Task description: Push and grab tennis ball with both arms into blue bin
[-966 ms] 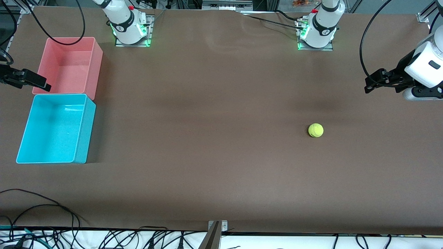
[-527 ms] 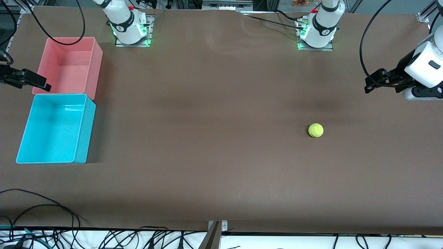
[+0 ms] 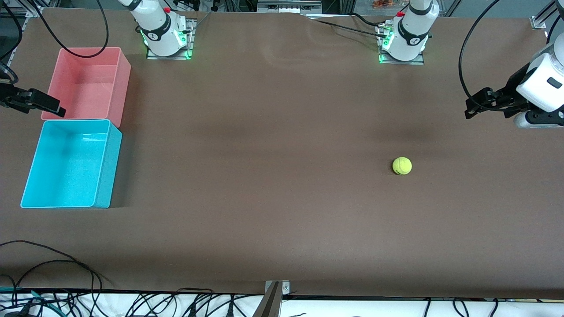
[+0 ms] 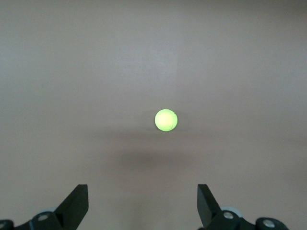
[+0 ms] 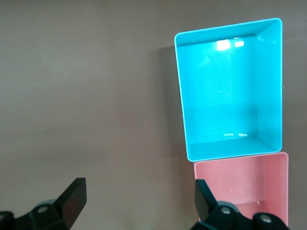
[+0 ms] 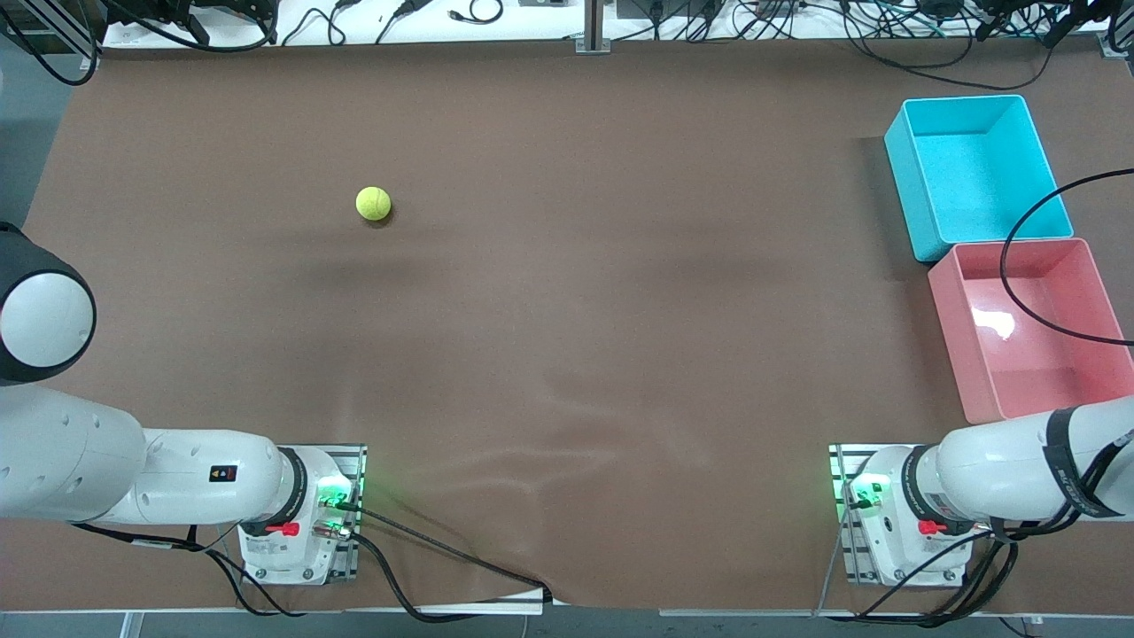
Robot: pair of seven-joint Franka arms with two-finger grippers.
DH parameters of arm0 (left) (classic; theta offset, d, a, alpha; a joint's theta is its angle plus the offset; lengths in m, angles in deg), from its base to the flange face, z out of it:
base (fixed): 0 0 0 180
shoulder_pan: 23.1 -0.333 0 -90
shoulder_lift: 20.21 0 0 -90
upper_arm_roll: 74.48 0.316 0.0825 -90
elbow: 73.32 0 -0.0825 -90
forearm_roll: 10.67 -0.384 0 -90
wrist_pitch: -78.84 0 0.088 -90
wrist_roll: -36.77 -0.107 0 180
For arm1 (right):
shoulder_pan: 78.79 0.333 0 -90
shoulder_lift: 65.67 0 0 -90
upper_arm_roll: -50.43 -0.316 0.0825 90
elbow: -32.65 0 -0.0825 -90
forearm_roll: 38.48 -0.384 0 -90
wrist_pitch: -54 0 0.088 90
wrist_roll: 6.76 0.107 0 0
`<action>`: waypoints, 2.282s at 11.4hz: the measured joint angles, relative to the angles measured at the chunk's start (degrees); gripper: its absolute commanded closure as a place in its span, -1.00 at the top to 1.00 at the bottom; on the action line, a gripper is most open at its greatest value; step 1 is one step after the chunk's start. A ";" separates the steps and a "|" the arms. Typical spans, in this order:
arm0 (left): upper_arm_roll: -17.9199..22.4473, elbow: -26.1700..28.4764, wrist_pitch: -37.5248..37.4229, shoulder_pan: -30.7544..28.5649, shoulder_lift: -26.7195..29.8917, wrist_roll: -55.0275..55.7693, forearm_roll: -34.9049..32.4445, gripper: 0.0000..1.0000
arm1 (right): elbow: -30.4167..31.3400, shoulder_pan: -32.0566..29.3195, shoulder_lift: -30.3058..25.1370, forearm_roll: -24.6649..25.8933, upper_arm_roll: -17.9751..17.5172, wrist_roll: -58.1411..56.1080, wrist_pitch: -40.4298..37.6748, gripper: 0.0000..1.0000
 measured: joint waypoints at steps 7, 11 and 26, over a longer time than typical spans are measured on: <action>0.02 0.00 0.00 -0.04 0.00 0.19 0.00 1.00 | 0.00 0.00 0.17 0.00 0.00 0.00 0.00 1.00; 0.04 0.10 -0.18 -0.11 0.00 0.21 -0.01 1.00 | 0.00 0.00 0.19 0.00 0.00 0.00 0.00 1.00; -0.10 6.91 6.11 -1.47 -4.83 0.38 -3.14 1.00 | 0.00 0.00 0.50 0.00 0.00 0.00 0.02 1.00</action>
